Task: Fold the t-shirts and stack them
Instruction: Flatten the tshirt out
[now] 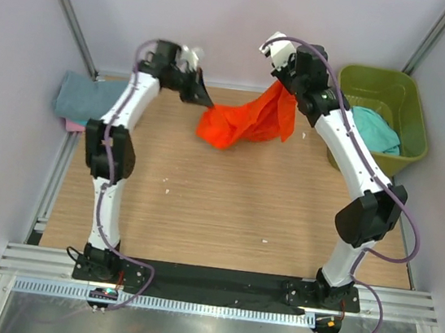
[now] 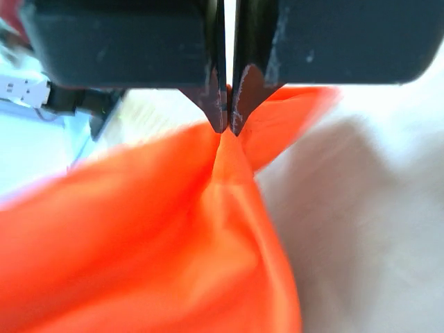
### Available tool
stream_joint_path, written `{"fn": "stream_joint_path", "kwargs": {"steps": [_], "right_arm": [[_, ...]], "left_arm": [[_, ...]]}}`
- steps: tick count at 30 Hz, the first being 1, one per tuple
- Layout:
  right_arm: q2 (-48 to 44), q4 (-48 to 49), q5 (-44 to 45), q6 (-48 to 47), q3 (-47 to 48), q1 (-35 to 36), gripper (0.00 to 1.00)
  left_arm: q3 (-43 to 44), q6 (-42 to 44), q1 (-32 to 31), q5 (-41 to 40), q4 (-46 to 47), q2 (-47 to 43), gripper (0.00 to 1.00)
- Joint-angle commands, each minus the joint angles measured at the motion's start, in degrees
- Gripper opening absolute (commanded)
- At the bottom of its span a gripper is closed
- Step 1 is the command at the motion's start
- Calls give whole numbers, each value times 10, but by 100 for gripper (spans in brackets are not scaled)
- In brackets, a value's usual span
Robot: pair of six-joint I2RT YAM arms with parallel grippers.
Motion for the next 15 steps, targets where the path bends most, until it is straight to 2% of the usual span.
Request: {"fn": "stream_joint_path", "kwargs": {"steps": [1, 2, 3, 6, 10, 11, 12, 14, 15], "right_arm": [[-65, 18, 14, 31, -12, 0, 20], [-75, 27, 24, 30, -29, 0, 26], [-90, 43, 34, 28, -63, -2, 40], [-120, 73, 70, 33, -119, -13, 68], [-131, 80, 73, 68, -135, -39, 81], [-132, 80, 77, 75, -136, -45, 82], [-131, 84, 79, 77, -136, -53, 83], [-131, 88, 85, 79, -136, -65, 84], [-131, 88, 85, 80, -136, -67, 84]], "left_arm": [[117, 68, 20, 0, -85, -103, 0], [173, 57, 10, 3, -93, -97, 0], [191, 46, 4, 7, -93, -95, 0], [208, 43, -41, 7, -74, -97, 0], [207, 51, -114, 10, -86, -80, 1], [204, 45, -134, 25, -84, -76, 5], [188, 35, -139, 33, -66, -75, 31], [175, 8, -142, 25, -40, -83, 59], [175, 8, -139, 13, -40, -85, 69]]}}
